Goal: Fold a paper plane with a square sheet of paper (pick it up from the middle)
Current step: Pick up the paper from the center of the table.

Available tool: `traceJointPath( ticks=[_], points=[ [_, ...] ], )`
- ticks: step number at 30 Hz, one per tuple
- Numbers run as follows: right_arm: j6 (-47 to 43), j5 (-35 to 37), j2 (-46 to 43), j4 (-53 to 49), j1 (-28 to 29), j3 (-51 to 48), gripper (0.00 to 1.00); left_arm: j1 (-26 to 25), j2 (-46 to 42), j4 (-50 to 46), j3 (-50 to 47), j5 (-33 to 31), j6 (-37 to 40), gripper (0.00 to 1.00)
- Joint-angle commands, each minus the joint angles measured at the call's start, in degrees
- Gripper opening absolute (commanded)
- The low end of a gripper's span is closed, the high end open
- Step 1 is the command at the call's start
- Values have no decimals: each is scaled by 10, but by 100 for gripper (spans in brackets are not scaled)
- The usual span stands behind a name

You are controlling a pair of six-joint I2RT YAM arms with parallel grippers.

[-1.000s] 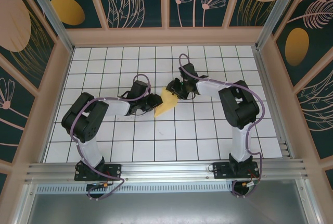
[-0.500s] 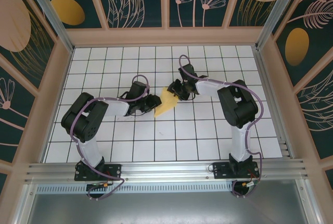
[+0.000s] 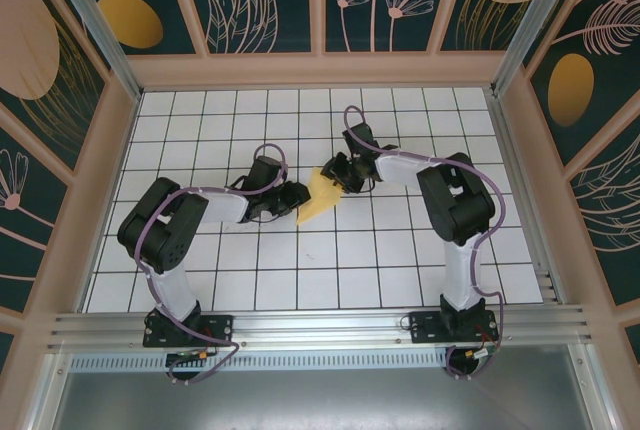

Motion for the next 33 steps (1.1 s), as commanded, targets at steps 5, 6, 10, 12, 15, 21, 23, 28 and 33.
traceJointPath(
  ticks=[5, 6, 10, 12, 15, 21, 23, 28, 33],
  points=[
    [-1, -33, 18, 22, 4, 15, 39, 5, -10, 9, -6, 5, -7, 31],
    [-2, -35, 18, 26, 5, 14, 38, 5, -11, 9, -6, 5, -7, 32],
    [-7, -46, 10, 51, 6, 4, 34, 5, -12, 9, -7, 5, -6, 32],
    [-12, -50, 10, 59, 6, 1, 31, 5, -13, 9, -6, 5, -6, 32],
    [-19, -57, 7, 72, 6, -8, 26, 5, -15, 9, -8, 5, -7, 32],
    [-37, -47, 6, 79, 6, -16, 13, 12, -36, 5, -10, 11, -5, 33],
    [-48, -37, -1, 84, 6, -20, 7, 19, -50, 1, -13, 12, -1, 35],
    [-77, -40, -38, 123, 5, -37, 0, 38, -92, 8, -30, 28, 3, 47],
    [-103, -107, -92, 192, -12, -57, 0, 55, -140, 63, -65, 59, 6, 75]
  ],
)
